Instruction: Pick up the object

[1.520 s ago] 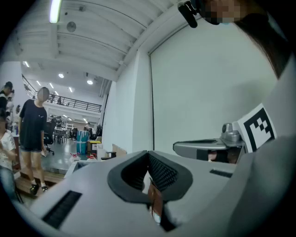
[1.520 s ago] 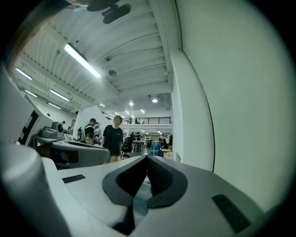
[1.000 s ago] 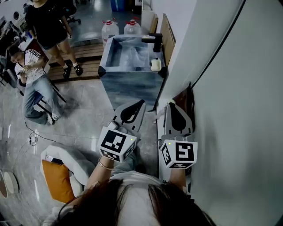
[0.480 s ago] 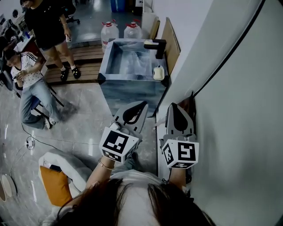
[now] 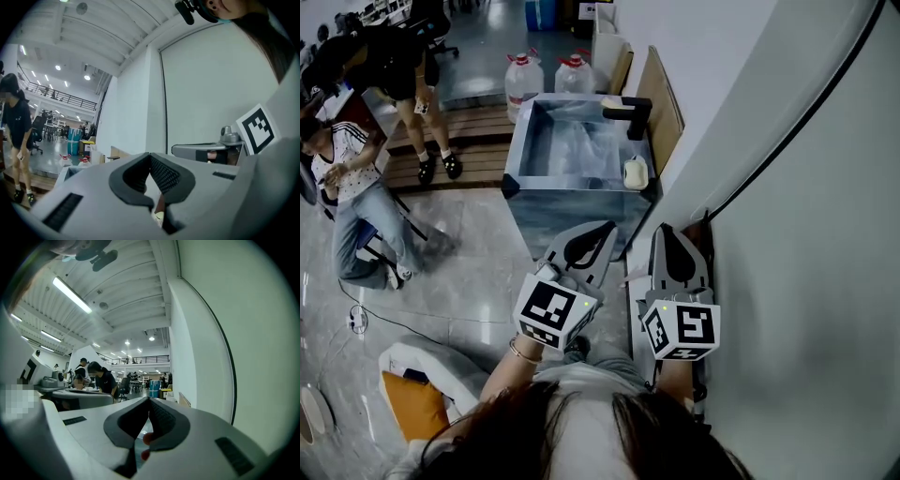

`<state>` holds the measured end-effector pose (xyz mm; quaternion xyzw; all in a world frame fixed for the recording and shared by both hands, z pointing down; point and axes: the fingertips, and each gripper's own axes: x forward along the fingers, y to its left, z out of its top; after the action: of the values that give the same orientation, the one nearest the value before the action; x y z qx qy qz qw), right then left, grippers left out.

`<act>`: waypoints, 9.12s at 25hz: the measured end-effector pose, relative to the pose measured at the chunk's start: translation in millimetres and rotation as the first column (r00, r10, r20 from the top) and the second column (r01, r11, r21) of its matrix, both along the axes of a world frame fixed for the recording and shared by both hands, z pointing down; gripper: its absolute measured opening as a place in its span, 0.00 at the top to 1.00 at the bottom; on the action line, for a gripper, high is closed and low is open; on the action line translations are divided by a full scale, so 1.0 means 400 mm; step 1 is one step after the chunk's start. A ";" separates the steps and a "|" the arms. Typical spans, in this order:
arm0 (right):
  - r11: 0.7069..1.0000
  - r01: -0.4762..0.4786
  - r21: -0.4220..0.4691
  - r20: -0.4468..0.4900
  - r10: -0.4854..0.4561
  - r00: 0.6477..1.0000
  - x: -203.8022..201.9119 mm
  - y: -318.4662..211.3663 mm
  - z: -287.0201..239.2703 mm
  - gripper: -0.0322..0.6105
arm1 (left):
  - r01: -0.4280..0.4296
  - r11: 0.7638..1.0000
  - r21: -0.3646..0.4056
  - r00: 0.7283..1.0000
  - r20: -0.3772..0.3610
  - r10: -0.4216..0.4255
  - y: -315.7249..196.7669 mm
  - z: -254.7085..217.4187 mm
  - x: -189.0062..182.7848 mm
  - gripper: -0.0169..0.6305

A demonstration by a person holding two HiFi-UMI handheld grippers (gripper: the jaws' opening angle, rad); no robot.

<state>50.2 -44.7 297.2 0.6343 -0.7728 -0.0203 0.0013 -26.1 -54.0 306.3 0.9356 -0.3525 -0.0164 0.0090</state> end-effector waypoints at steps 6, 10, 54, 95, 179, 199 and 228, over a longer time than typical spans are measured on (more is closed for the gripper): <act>0.999 -0.034 -0.009 -0.010 0.034 0.999 0.012 -0.053 0.011 0.91 | -0.013 1.000 -0.019 1.000 0.001 0.013 -0.049 0.014 0.003 0.96; 0.999 -0.049 -0.020 -0.013 0.049 0.999 0.029 -0.102 0.028 0.91 | -0.015 0.999 -0.032 1.000 0.004 0.015 -0.090 0.034 0.009 0.96; 0.949 0.012 -0.316 -0.071 -0.036 0.997 0.216 -0.664 0.319 0.90 | -0.008 0.995 -0.098 0.998 0.058 0.014 -0.598 0.133 0.198 0.96; 0.744 0.019 -0.668 -0.062 -0.081 0.995 0.288 -0.873 0.779 0.83 | 0.053 0.986 -0.159 0.991 0.134 -0.031 -0.753 0.234 0.238 0.96; 0.882 -0.024 -0.470 0.134 0.099 0.986 0.032 -0.270 0.315 0.90 | 0.083 0.996 -0.019 0.996 0.008 -0.083 -0.099 0.083 -0.099 0.96; 0.917 0.041 -0.396 0.163 0.027 0.986 0.026 -0.134 0.212 0.90 | 0.125 0.992 -0.007 0.992 0.018 -0.124 -0.020 0.049 -0.071 0.96; 0.943 0.075 -0.324 0.187 -0.013 0.982 0.162 0.154 0.137 0.90 | 0.177 0.984 0.000 0.984 0.026 -0.177 0.236 0.045 0.056 0.96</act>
<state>115.0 16.9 351.9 0.6069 -0.7762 0.1673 0.0361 -3.7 40.3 324.4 0.9008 -0.4341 -0.0045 0.0042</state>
